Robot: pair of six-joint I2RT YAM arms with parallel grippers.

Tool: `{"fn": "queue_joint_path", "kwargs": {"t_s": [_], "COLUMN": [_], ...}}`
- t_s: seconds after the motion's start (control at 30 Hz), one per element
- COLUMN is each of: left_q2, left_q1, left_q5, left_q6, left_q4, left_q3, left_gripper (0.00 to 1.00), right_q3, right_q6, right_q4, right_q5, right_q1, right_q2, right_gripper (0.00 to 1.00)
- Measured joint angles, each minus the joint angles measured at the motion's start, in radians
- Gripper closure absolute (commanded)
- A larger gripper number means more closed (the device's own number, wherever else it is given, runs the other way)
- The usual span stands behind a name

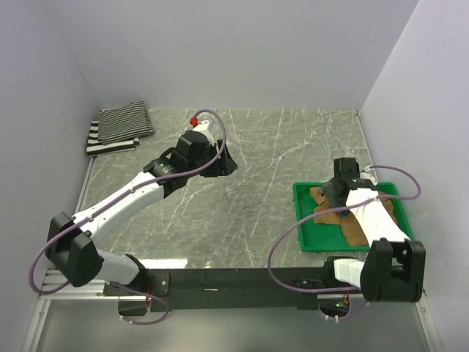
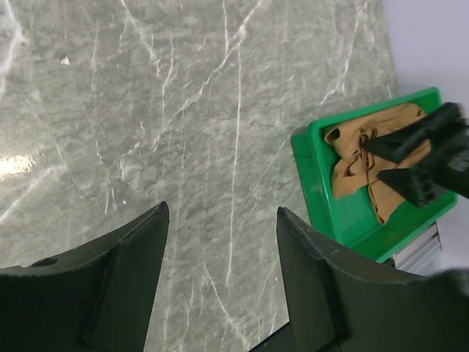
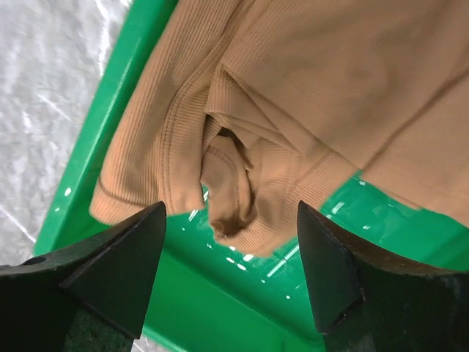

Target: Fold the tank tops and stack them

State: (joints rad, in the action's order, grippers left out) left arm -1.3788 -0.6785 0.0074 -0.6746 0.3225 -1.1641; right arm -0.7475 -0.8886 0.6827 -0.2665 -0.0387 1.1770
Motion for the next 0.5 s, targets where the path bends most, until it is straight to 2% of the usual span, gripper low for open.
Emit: {"fn": "queue_joint_path", "kwargs": {"t_s": [0.13, 0.23, 0.33, 0.37, 0.43, 0.47, 0.5], "left_q2": [0.039, 0.045, 0.044, 0.043, 0.041, 0.039, 0.037], "left_q1": [0.001, 0.001, 0.001, 0.001, 0.001, 0.001, 0.001], "left_q5": [-0.003, -0.004, -0.004, -0.004, -0.004, -0.004, -0.003], "left_q6": [0.002, 0.006, 0.009, 0.009, 0.009, 0.009, 0.009], "left_q4": [-0.01, -0.012, -0.012, -0.012, -0.014, -0.018, -0.019], "left_q3": [0.013, 0.014, 0.016, 0.016, 0.016, 0.016, 0.016], "left_gripper": [0.34, 0.34, 0.34, 0.34, 0.35, 0.35, 0.35], "right_q3": [0.008, 0.023, 0.04, 0.045, 0.048, 0.049, 0.051], "right_q6": [-0.006, -0.013, -0.016, -0.016, -0.016, -0.012, -0.003], "right_q4": [-0.053, -0.094, -0.126, -0.136, -0.151, -0.16, -0.169], "right_q5": [0.038, 0.059, 0.073, 0.075, 0.079, 0.08, 0.082], "right_q1": [-0.006, -0.013, -0.026, -0.03, -0.035, -0.038, -0.04], "right_q2": [0.089, 0.145, 0.186, 0.194, 0.199, 0.202, 0.203], "right_gripper": [0.22, 0.27, 0.38, 0.5, 0.68, 0.92, 1.0]}}
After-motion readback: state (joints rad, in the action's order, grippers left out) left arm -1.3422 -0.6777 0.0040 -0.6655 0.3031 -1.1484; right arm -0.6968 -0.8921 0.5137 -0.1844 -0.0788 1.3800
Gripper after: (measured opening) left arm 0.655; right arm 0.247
